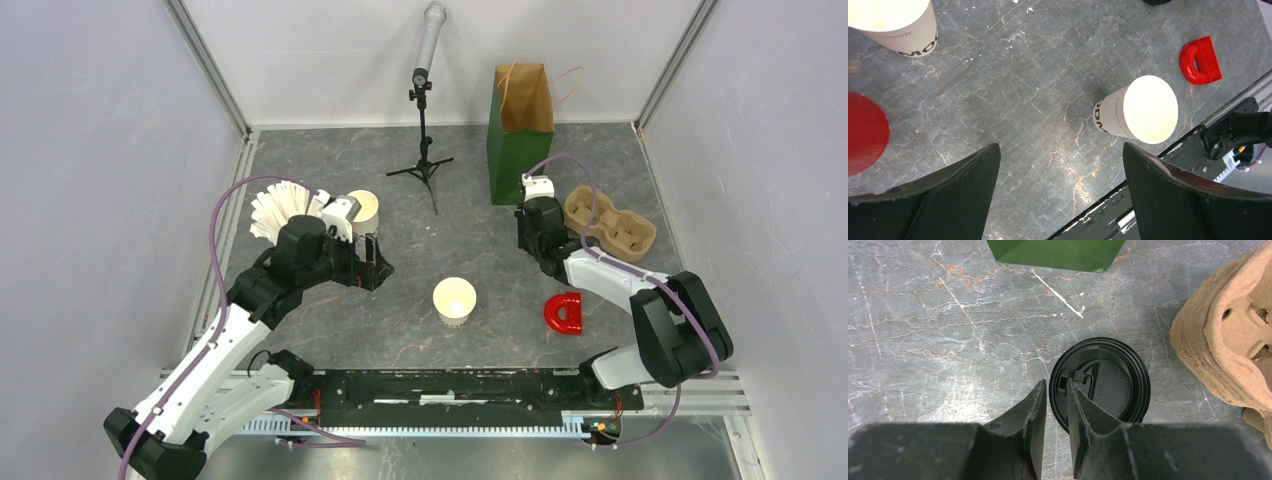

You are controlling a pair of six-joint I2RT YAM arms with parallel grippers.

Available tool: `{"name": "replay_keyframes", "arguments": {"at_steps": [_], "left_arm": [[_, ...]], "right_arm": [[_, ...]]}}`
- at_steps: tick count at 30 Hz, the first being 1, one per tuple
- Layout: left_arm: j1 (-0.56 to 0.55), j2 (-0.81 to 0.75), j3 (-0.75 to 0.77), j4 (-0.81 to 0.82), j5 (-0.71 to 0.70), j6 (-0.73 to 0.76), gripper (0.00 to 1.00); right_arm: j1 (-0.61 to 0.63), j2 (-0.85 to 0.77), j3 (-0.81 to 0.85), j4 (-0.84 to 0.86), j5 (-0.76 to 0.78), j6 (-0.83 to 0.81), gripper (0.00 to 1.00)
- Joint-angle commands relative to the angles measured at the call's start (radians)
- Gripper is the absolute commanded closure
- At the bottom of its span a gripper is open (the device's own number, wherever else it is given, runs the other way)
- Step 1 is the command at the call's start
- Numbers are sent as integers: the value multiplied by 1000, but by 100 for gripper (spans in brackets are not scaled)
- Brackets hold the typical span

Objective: Pack the takeout coffee

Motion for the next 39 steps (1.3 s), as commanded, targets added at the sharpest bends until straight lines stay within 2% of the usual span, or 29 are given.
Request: {"name": "replay_keyframes", "arguments": {"at_steps": [1, 9, 18, 23, 39], "left_arm": [[-3, -41, 21, 15, -9, 90, 3], [-3, -72, 10, 2, -99, 79, 5], [-3, -90, -11, 3, -156, 31, 7], [-3, -91, -15, 8, -164, 23, 7], [-4, -101, -14, 9, -192, 22, 7]], "right_arm": [[-9, 36, 46, 46, 11, 14, 72], [-17, 79, 47, 68, 0, 3, 73], [-26, 75, 38, 77, -14, 4, 84], [-26, 66, 47, 69, -3, 4, 79], [-28, 96, 61, 64, -21, 7, 78]]}}
